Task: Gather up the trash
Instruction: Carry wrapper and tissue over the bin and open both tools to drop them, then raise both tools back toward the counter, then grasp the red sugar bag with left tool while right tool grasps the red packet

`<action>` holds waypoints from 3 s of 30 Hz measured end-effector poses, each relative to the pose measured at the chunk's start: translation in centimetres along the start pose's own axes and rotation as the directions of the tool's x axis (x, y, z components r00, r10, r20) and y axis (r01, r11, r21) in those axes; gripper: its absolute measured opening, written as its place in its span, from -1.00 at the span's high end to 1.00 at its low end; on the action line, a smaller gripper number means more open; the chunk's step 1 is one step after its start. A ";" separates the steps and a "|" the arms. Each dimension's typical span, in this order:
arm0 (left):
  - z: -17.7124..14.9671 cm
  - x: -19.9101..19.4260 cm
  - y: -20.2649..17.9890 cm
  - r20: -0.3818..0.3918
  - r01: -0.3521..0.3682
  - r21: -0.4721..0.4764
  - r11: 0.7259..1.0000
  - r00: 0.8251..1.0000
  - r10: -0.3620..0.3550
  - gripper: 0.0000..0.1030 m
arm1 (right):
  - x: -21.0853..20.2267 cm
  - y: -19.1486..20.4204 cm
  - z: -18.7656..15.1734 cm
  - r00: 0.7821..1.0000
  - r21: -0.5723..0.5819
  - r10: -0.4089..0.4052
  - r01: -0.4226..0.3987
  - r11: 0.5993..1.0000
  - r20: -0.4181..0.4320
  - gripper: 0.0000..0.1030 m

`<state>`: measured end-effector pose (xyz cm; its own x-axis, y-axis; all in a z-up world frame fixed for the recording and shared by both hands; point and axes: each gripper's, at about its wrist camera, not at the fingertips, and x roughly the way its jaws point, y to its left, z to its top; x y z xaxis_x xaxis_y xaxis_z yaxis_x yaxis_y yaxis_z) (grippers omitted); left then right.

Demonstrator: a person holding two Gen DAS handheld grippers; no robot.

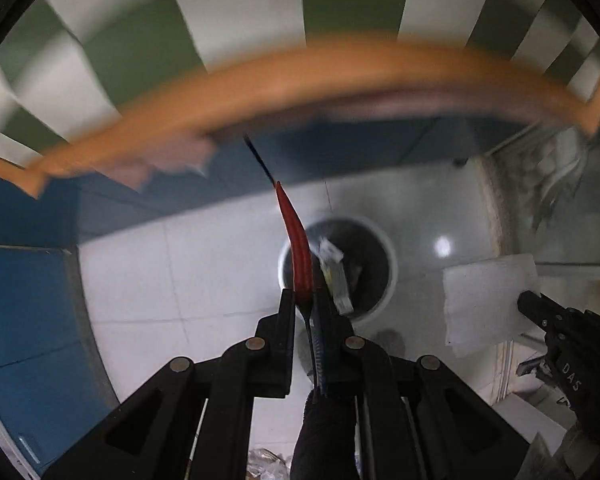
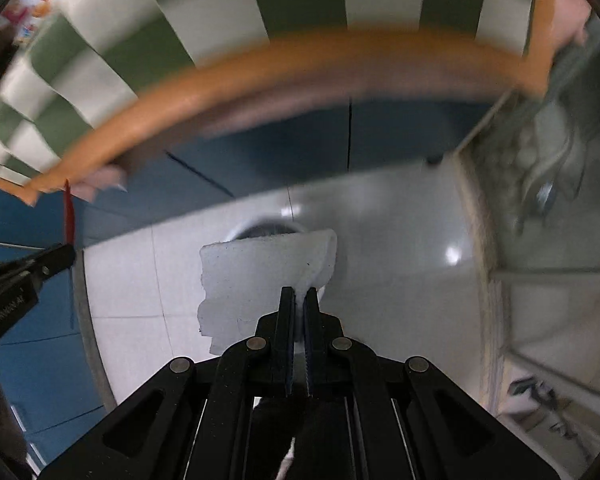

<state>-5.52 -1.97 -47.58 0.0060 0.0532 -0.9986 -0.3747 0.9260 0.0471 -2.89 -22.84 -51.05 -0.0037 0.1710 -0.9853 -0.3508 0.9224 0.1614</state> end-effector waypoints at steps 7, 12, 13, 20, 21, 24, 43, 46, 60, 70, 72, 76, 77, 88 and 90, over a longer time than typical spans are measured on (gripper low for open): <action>0.6 16.9 -2.6 -0.113 0.052 -0.023 0.998 0.992 -0.055 0.87 | 17.4 -3.5 -0.6 0.995 0.068 0.027 -0.020 0.998 -0.099 0.92; 1.1 24.5 -3.2 -0.158 0.070 -0.045 0.997 0.984 -0.077 0.87 | 25.6 -3.8 -0.6 0.989 0.092 0.041 -0.028 0.995 -0.139 0.92; 1.2 25.5 -3.1 -0.170 0.074 -0.055 0.996 0.982 -0.082 0.87 | 26.5 -3.7 -0.5 0.989 0.091 0.043 -0.030 0.995 -0.144 0.92; 1.2 26.7 -1.2 -0.201 0.075 -0.104 0.992 0.975 -0.095 0.68 | 30.3 -3.0 0.1 0.979 0.112 0.051 -0.029 0.993 -0.197 0.87; 1.1 26.4 -0.9 -0.192 0.074 -0.110 0.991 0.977 -0.094 0.54 | 30.3 -2.7 0.2 0.978 0.107 0.045 -0.024 0.994 -0.206 0.84; 0.9 25.3 0.3 -0.157 0.049 -0.135 0.990 0.985 -0.070 -1.00 | 30.0 -2.2 0.6 0.977 0.078 0.027 -0.011 0.997 -0.209 0.11; -4.6 11.4 4.2 -0.102 -0.075 -0.186 0.980 0.993 0.057 -1.00 | 15.3 1.6 -1.7 0.986 -0.048 -0.081 0.074 0.996 -0.146 -1.00; -5.6 7.5 3.7 -0.101 -0.067 -0.170 0.983 0.994 0.051 -1.00 | 10.0 2.1 -2.0 0.990 -0.055 -0.073 0.067 0.996 -0.117 -1.00; -9.6 -14.0 2.8 -0.008 0.010 -0.154 0.988 1.000 -0.011 -1.00 | -18.1 5.0 -4.0 0.999 -0.128 -0.029 0.034 0.991 0.037 -1.00; -10.9 -24.2 3.1 0.117 0.037 -0.142 0.989 0.993 -0.020 -1.00 | -31.6 7.1 -6.2 0.990 -0.162 -0.006 0.029 0.986 0.139 -1.00; -10.6 -25.1 3.4 0.149 0.048 -0.144 0.988 0.988 -0.026 -1.00 | -32.9 7.5 -6.3 0.989 -0.162 0.009 0.014 0.987 0.145 -1.00; -9.7 -27.0 3.4 0.204 0.046 -0.131 0.990 0.979 -0.018 -1.00 | -33.5 7.8 -5.9 0.986 -0.145 0.051 -0.028 0.989 0.160 -1.00; -9.1 -27.4 3.3 0.220 0.043 -0.129 0.991 0.975 -0.013 -1.00 | -33.7 7.7 -5.4 0.984 -0.133 0.066 -0.044 0.990 0.167 -1.00; 5.2 -33.7 4.2 0.446 -0.168 -0.308 0.936 0.844 0.298 -1.00 | -36.2 6.9 11.0 0.938 -0.105 0.205 -0.182 0.978 0.278 -1.00; 8.9 -33.6 4.6 0.436 -0.209 -0.356 0.911 0.825 0.359 -1.00 | -35.3 6.8 16.2 0.936 -0.105 0.206 -0.183 0.977 0.285 -1.00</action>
<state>0.80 3.82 -13.59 0.2744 0.5398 -0.7959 -0.6724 0.6994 0.2425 9.99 -17.03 -14.27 0.1909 0.4491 -0.8729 -0.4406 0.8338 0.3326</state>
